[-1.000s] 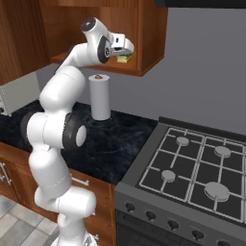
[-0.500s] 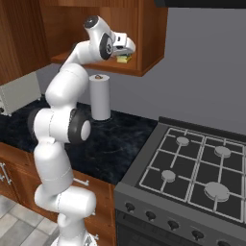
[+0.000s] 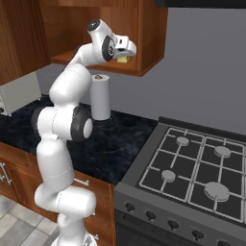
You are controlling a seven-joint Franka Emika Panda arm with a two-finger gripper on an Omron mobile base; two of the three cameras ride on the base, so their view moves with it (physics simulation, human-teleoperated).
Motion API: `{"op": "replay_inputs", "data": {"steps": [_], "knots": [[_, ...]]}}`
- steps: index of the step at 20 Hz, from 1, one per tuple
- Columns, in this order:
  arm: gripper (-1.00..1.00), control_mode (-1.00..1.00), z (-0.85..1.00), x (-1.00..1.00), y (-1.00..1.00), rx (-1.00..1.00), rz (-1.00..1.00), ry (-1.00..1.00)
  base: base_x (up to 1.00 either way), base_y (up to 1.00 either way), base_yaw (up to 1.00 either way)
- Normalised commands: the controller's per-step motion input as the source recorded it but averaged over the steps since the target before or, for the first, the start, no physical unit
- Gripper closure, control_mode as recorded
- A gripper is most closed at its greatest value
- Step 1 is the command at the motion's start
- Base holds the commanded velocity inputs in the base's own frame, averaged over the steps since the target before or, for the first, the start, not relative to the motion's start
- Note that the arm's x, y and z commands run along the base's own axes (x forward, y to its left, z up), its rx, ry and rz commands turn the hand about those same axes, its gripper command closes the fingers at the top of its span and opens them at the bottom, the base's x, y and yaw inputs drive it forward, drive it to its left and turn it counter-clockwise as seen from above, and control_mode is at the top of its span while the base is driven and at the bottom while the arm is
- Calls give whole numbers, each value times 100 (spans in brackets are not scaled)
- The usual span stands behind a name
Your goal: Locate and retrieve the bar soap and sponge from the cabinet. Place them next to the sink.
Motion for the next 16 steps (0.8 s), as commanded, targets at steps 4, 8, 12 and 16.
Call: {"op": "replay_inputs", "data": {"steps": [4,8,12,16], "knots": [[-100,-100,-6,27,-4,0,-1,0,0,0,0],[-100,-100,-13,9,-3,4,0,2,0,0,0],[100,-100,-16,0,0,4,0,0,0,0,0],[100,-100,-5,2,0,1,0,0,0,0,0]]}}
